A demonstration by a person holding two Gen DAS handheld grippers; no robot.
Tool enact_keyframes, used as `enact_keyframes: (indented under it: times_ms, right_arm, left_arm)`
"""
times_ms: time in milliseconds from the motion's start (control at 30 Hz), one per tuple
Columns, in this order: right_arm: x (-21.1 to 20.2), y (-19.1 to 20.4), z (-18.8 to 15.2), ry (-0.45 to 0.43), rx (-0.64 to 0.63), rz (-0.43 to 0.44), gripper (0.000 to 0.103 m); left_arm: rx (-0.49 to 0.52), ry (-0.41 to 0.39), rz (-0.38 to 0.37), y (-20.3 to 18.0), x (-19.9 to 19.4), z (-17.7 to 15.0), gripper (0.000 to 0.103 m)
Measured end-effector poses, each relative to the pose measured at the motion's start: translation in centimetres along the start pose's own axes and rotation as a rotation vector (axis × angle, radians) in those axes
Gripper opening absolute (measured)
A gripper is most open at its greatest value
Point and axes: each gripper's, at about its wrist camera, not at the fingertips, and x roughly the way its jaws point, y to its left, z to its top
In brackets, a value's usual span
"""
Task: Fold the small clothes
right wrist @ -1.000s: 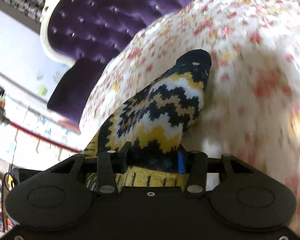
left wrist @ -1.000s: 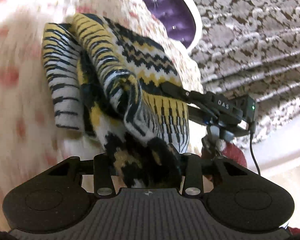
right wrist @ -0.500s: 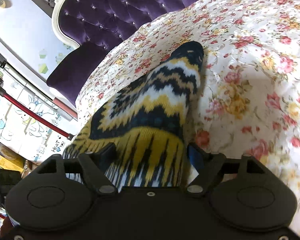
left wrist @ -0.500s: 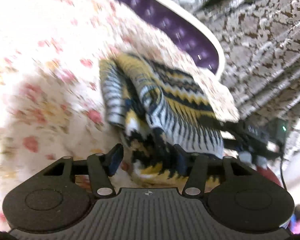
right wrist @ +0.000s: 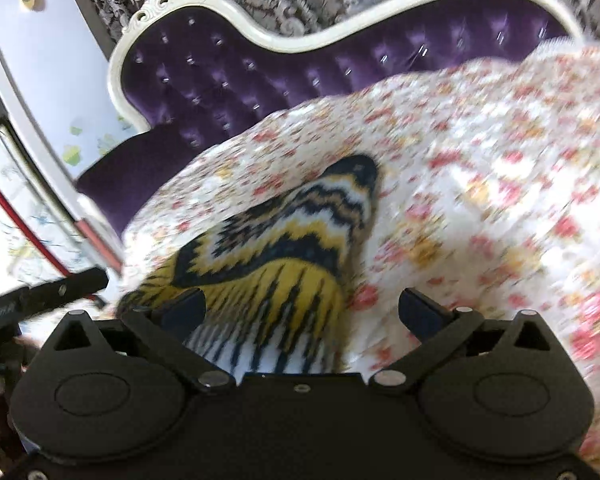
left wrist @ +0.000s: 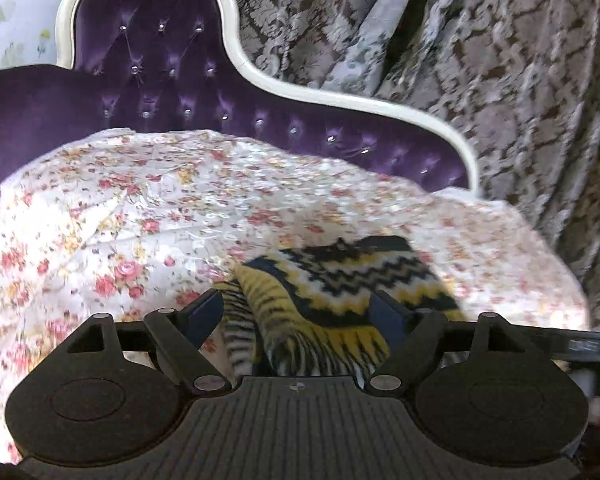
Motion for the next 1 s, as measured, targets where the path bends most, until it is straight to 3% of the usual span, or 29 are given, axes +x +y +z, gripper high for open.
enact_keyframes:
  times_ms: [133,300,433,667,833,1000]
  right_arm:
    - [0.0,0.2,0.8,-0.035,-0.031,-0.09,0.103]
    - [1.2,0.1,2.1,-0.055,-0.027,-0.134,0.103]
    - [3.3,0.5,2.6,-0.038,-0.077,-0.197,0.103]
    - [7.4,0.6,0.2,0.087,-0.132,-0.215,0.102]
    - [6.9,-0.2,-0.3,0.076,-0.069,-0.187,0.102]
    - [5.1,0.5,-0.6,0.073,-0.083,-0.19,0.102]
  left_arm:
    - [0.028,0.027,0.078,0.3,2.4,-0.7,0.08]
    - [0.056,0.105,0.164,2.4,4.3,-2.7,0.084]
    - [0.031,0.107,0.162,3.2,4.2,-3.2,0.087]
    - [-0.011,0.117,0.159,3.3,4.3,-3.3,0.088]
    - [-0.039,0.114,0.161,3.5,4.2,-3.5,0.089]
    - [-0.017,0.093,0.169,2.6,2.6,-3.7,0.088]
